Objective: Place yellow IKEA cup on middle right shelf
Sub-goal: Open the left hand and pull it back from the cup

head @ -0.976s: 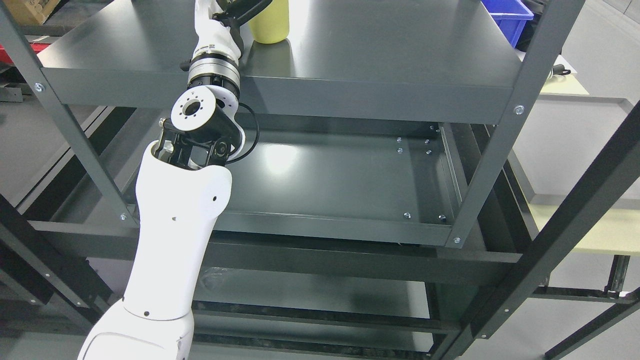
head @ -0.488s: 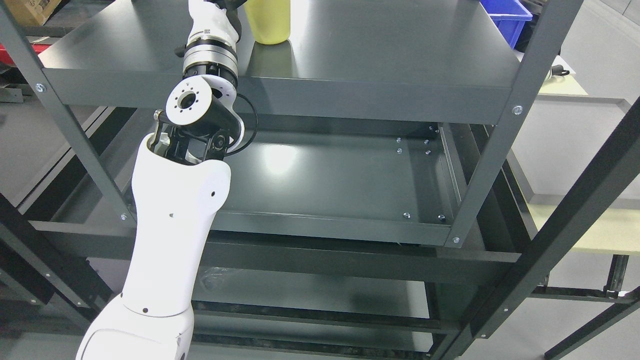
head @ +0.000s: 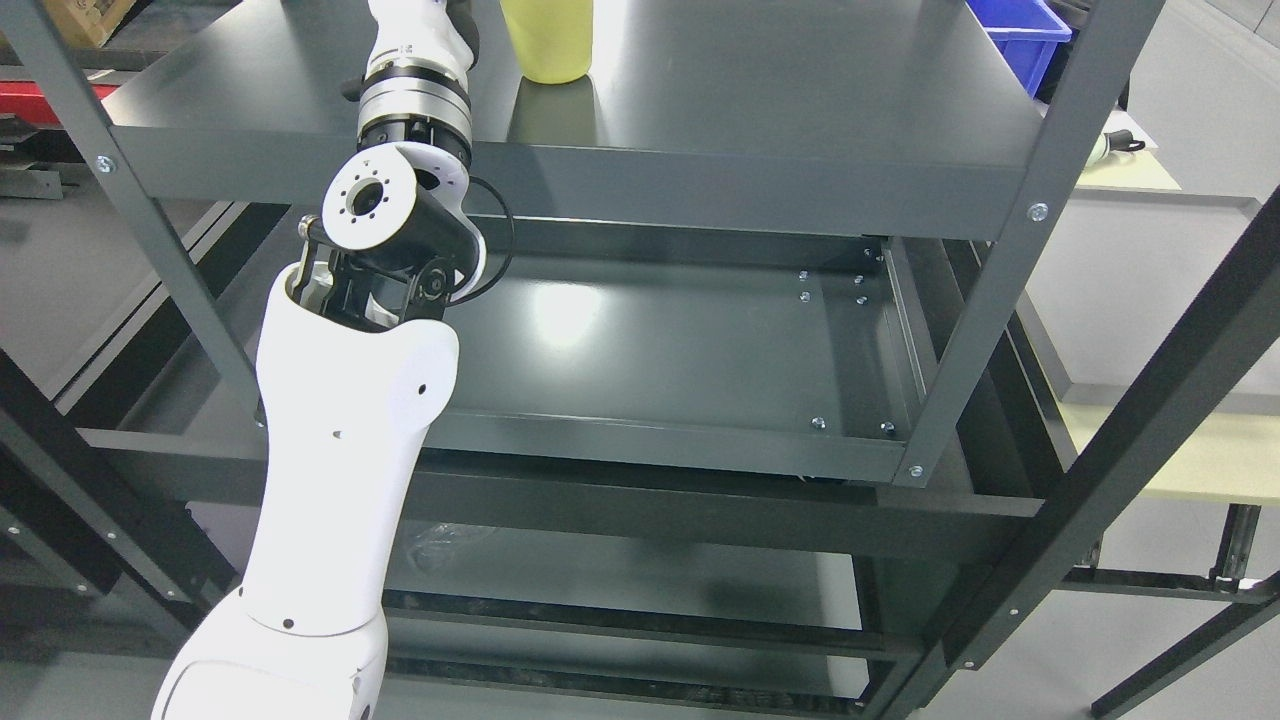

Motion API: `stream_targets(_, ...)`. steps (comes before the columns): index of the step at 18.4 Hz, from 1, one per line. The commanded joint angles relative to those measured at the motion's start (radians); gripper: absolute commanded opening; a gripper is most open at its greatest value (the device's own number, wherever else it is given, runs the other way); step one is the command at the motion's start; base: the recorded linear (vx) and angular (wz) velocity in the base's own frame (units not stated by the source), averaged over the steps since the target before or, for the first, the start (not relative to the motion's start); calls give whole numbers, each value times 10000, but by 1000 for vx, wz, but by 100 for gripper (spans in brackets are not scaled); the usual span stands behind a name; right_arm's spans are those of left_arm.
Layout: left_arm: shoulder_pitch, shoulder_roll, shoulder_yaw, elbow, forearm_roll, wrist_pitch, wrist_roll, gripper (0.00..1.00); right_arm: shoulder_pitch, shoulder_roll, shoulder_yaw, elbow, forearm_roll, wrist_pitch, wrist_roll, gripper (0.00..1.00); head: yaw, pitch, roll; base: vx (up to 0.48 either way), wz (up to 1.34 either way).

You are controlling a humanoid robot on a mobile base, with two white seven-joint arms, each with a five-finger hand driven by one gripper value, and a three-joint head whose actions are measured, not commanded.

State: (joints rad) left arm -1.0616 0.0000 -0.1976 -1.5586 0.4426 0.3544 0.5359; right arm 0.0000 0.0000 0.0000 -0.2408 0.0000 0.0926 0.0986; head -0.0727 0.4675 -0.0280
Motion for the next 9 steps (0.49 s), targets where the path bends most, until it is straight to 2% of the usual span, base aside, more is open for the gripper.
stream_targets(1,47,175,58,-412,-8,14,72,99,108,-175,169,-1,-245,-5,-2152,99,0,0,0,-63,0)
stream_targets(9,77,175,43,-551,-23,45,87,99,108,-175,169,-1,-245,-5,-2152,99,0,0,0,-99,116)
